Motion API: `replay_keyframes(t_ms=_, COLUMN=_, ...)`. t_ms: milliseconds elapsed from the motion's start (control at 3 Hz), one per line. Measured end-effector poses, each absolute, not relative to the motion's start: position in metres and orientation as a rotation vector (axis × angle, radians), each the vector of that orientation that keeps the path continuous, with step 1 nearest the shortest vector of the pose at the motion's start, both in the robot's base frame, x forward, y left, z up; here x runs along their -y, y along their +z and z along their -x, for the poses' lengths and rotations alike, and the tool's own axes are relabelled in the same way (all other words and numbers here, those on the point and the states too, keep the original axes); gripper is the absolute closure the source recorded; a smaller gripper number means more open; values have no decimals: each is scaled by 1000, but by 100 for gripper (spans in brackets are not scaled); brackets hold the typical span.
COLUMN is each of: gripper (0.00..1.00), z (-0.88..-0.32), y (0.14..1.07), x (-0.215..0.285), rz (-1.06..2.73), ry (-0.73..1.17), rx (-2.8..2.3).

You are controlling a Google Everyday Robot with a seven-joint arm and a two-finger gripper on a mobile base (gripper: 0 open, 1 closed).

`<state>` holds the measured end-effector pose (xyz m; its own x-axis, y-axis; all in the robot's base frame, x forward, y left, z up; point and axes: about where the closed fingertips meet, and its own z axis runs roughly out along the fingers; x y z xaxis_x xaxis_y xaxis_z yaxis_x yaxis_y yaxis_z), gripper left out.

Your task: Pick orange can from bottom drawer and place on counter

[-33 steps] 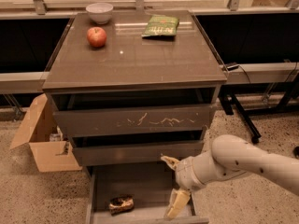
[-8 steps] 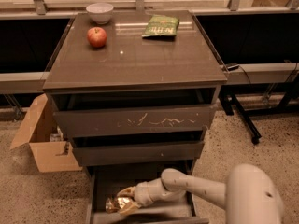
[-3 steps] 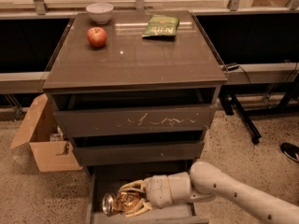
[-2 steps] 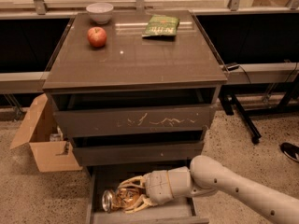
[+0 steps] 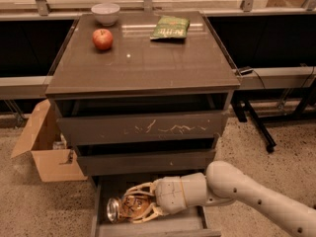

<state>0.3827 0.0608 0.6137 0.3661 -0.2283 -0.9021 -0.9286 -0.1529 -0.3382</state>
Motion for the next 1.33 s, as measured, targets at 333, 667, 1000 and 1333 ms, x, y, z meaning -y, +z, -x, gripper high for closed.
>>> replay_keyframes(t_ms=333, gripper=100, z=-369, y=692, x=-57, rz=1640, ry=802, rx=-959)
replay_keyframes(t_ms=667, gripper=100, z=-369, y=768, x=-52, rz=1688, ry=695, rx=-924)
replay_keyframes(t_ms=1000, gripper=100, z=-369, y=768, x=-52, rz=1688, ry=695, rx=-924)
replay_keyframes(t_ms=1333, gripper=100, z=-400, y=785, x=-45, rz=1688, ry=641, rx=-987)
